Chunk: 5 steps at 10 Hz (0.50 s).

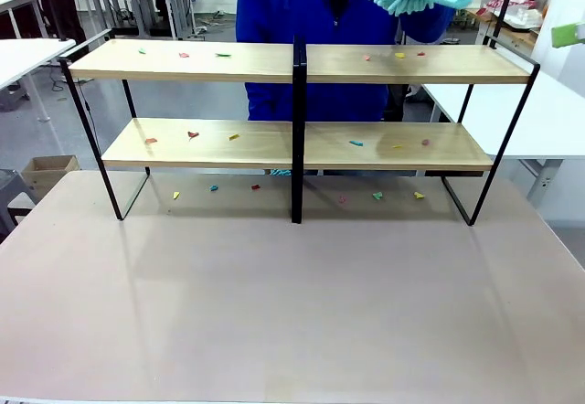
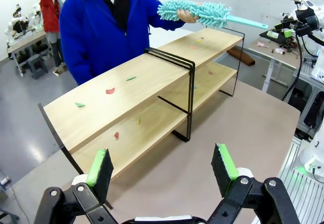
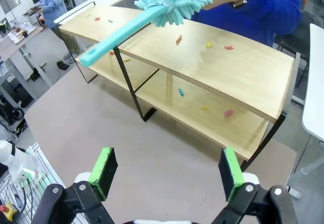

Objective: Clean the shelves.
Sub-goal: Pick up the Duster when the human hands it over.

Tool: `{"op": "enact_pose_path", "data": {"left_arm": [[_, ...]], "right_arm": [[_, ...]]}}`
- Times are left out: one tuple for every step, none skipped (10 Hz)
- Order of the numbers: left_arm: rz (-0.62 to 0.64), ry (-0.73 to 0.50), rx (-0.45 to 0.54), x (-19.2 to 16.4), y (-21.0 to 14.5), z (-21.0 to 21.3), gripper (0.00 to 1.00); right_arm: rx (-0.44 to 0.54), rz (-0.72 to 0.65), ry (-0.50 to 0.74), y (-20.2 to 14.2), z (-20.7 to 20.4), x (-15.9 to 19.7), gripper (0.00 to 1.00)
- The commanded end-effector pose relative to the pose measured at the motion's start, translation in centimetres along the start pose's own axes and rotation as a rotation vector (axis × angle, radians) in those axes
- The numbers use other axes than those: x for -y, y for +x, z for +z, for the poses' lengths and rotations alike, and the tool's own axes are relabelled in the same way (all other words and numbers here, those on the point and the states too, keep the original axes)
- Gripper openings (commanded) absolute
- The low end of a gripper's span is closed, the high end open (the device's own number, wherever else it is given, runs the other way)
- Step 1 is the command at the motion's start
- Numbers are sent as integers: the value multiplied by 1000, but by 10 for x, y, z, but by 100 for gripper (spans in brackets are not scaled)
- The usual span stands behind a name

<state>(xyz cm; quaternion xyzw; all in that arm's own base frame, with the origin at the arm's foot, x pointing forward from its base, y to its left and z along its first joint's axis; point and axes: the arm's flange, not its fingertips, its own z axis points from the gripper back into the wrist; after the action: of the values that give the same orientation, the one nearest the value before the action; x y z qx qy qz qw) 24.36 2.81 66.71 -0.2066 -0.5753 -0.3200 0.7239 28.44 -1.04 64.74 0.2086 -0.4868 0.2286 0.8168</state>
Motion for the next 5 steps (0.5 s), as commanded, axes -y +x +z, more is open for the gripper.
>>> {"op": "enact_pose_path", "data": {"left_arm": [[8,1,2,-2,0,-1,100],[8,1,2,-2,0,-1,100],[8,1,2,-2,0,-1,100],[8,1,2,-2,0,-1,100],[8,1,2,-2,0,-1,100]], "right_arm": [[2,0,1,0,0,0,100],[0,0,0,0,0,0,100],[-81,-64,76,37,-7,9,100],[-170,-185,155,83,-21,17,100],[-327,-424,264,124,-45,18,100]]}}
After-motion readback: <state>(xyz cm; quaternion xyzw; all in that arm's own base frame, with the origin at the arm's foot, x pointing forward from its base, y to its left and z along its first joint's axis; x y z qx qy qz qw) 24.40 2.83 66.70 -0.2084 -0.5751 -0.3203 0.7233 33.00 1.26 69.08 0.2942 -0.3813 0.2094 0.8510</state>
